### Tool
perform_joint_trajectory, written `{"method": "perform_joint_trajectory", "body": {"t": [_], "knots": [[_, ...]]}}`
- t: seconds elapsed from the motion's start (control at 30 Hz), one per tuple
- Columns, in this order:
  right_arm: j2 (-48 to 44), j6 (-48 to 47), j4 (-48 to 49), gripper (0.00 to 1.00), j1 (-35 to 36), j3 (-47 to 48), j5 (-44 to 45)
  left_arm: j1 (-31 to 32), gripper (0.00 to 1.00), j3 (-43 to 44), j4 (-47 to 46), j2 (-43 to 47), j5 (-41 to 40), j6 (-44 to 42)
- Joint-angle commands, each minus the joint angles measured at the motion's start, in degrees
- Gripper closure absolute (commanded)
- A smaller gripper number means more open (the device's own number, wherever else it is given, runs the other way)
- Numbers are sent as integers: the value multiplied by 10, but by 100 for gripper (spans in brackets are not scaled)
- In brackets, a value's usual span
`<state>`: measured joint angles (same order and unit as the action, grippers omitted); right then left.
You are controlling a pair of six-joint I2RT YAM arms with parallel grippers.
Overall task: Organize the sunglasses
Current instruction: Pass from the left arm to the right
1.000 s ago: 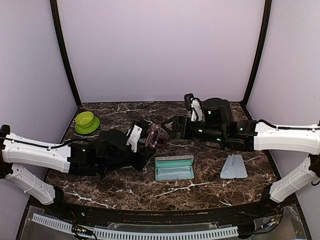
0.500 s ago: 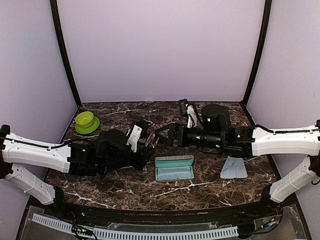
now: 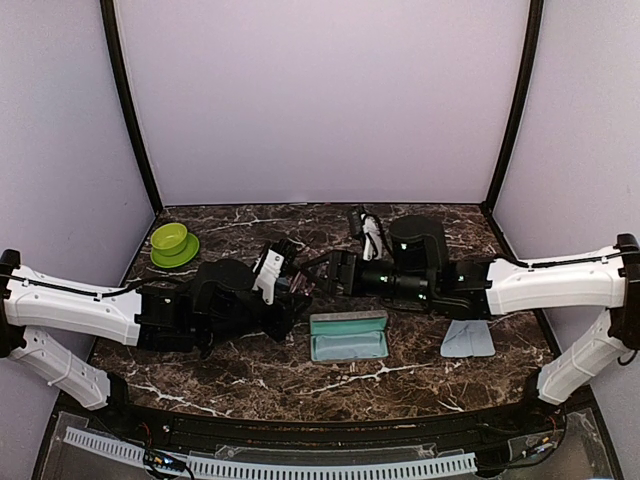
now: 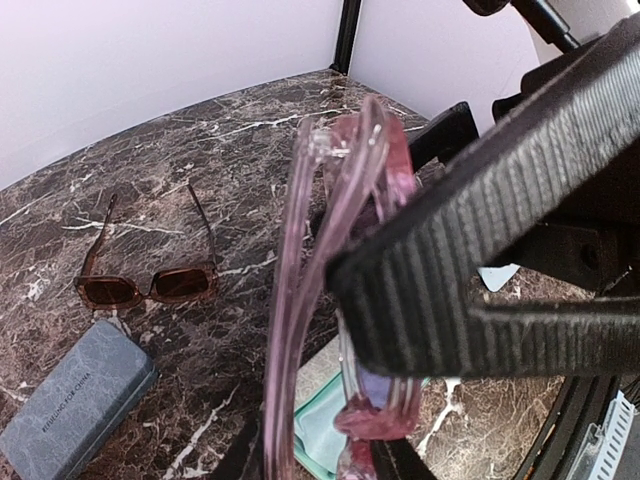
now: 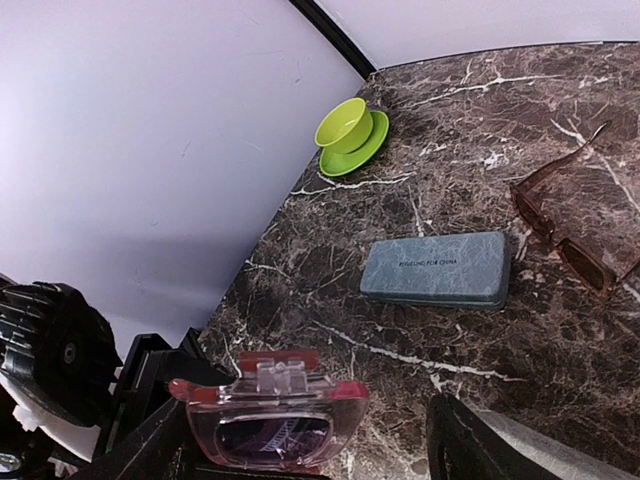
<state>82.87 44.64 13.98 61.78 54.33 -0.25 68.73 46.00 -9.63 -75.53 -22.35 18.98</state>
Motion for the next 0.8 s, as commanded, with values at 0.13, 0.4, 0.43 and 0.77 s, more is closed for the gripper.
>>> {"method": "perform_joint_trajectory", "body": {"t": [0.13, 0.4, 0.43, 0.77], "knots": [[21, 18, 53, 26, 9, 7, -21, -2, 68, 2, -15, 11, -5, 8], [30, 24, 65, 37, 11, 12, -34, -2, 68, -4, -15, 11, -8, 7], [31, 24, 65, 38, 11, 13, -35, -2, 68, -3, -16, 10, -8, 7], [30, 26, 56, 51, 12, 19, -28, -2, 68, -4, -17, 6, -9, 5]]}}
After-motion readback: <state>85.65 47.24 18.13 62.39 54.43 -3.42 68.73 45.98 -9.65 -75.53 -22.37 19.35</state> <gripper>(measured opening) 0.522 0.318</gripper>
